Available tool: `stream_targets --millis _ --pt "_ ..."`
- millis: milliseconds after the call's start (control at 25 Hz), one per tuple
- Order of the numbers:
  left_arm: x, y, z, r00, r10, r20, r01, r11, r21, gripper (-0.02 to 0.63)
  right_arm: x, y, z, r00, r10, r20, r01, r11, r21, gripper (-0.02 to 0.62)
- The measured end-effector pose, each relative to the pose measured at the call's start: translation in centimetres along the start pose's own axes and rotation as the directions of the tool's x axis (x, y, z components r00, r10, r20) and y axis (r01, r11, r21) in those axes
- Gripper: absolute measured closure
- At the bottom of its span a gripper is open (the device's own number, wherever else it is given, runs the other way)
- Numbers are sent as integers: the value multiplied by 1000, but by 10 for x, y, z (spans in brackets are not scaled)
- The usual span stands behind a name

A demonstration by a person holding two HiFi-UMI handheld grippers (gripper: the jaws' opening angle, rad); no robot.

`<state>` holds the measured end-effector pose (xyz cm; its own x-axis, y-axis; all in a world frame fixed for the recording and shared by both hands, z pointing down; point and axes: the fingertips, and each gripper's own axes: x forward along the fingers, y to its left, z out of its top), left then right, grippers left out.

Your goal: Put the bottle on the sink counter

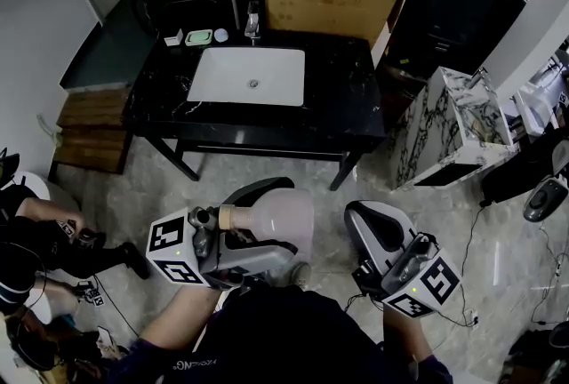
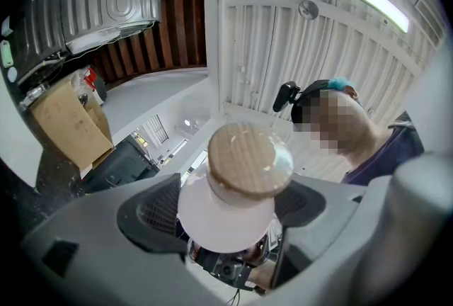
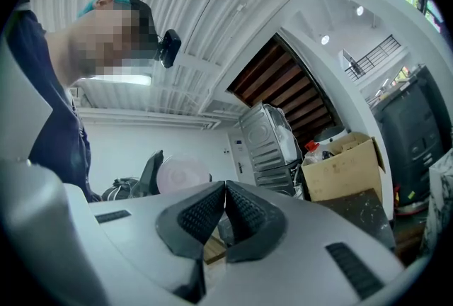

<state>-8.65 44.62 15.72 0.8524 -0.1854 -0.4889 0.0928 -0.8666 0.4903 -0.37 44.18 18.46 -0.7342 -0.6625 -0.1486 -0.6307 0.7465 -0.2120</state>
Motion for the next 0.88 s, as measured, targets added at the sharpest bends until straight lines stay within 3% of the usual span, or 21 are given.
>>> stream_targets --millis 880 --pt "36 -14 -46 998 52 26 -52 999 7 219 -64 -22 6 999 32 0 -32 999 41 569"
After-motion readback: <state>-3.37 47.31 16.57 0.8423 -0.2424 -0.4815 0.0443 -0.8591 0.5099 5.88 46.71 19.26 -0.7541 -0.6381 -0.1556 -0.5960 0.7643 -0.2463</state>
